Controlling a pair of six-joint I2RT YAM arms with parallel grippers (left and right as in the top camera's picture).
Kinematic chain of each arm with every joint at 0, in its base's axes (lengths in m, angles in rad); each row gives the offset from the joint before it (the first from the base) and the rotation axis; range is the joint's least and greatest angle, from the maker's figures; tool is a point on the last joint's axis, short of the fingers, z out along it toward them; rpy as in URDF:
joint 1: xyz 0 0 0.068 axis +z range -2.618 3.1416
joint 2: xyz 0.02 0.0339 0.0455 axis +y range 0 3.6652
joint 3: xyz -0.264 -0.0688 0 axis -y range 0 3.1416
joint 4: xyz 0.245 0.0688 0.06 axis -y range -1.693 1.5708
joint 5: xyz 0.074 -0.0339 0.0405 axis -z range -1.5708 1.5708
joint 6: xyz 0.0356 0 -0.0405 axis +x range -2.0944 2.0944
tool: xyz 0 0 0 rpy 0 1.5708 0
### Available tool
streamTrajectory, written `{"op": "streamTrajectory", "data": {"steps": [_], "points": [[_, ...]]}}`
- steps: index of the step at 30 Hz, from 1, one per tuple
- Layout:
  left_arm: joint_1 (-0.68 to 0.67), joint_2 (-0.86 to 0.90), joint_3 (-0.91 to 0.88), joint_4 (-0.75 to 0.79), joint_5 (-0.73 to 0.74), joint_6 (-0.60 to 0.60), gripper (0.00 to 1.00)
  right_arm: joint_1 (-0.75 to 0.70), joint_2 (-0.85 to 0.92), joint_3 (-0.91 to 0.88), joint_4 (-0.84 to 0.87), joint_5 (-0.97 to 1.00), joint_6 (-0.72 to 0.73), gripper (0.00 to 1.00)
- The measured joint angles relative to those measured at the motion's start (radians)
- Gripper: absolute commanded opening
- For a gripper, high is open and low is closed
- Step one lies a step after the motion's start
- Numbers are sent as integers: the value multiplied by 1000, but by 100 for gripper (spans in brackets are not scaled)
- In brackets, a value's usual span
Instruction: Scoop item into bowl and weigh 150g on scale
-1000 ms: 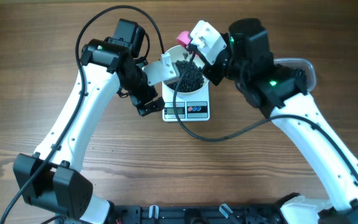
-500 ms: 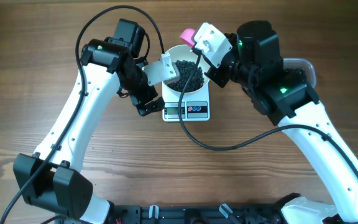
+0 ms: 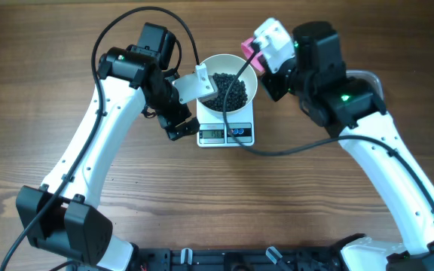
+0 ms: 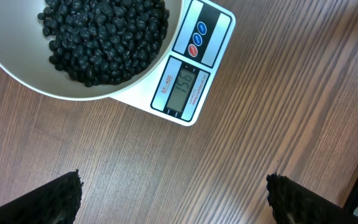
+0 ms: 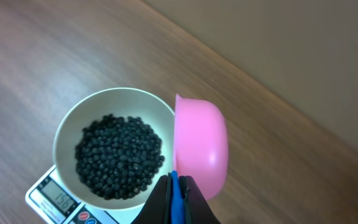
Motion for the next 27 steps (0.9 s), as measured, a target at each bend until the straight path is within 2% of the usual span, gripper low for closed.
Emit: {"op": "streamTrajectory", "data": {"steps": [5, 11, 19, 27], "points": [[0, 0, 0, 0, 0, 0, 100, -132, 2, 0, 1, -89, 99, 4], [0, 0, 0, 0, 0, 0, 100, -294, 2, 0, -14, -257, 133, 4], [0, 0, 0, 0, 0, 0, 100, -330, 2, 0, -10, -294, 135, 4], [0, 0, 0, 0, 0, 0, 100, -330, 3, 0, 203, -293, 124, 4]]}}
